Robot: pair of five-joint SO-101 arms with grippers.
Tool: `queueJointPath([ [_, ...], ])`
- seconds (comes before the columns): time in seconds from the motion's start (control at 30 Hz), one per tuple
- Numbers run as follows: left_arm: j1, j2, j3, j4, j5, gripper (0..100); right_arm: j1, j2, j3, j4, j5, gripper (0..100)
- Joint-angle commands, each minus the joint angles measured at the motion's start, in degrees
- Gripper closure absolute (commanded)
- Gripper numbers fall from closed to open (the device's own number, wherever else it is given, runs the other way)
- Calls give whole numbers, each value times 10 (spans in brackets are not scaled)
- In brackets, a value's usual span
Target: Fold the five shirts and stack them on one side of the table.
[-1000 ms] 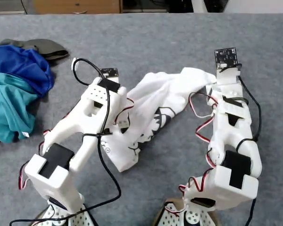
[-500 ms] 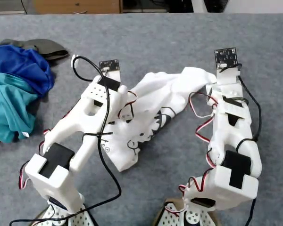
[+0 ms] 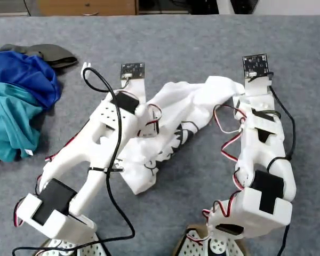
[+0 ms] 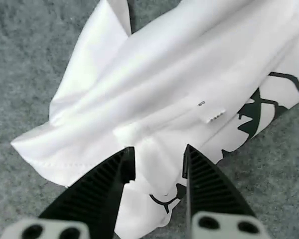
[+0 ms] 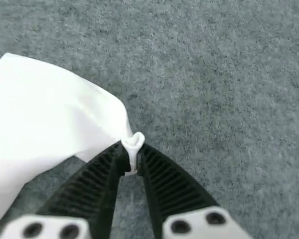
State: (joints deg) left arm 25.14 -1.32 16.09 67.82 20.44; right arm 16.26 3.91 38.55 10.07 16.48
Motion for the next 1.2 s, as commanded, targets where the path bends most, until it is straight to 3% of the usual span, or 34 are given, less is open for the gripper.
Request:
queueJointPath([
  [0.0, -5, -26, 13, -18, -6, 833, 4, 0, -25, -14, -1, 996],
  [0.33, -39, -27, 77, -88, -81, 833, 4, 0, -25, -14, -1, 996],
  [1.17, -44, -24, 137, -166, -91, 833, 4, 0, -23, -13, -1, 996],
])
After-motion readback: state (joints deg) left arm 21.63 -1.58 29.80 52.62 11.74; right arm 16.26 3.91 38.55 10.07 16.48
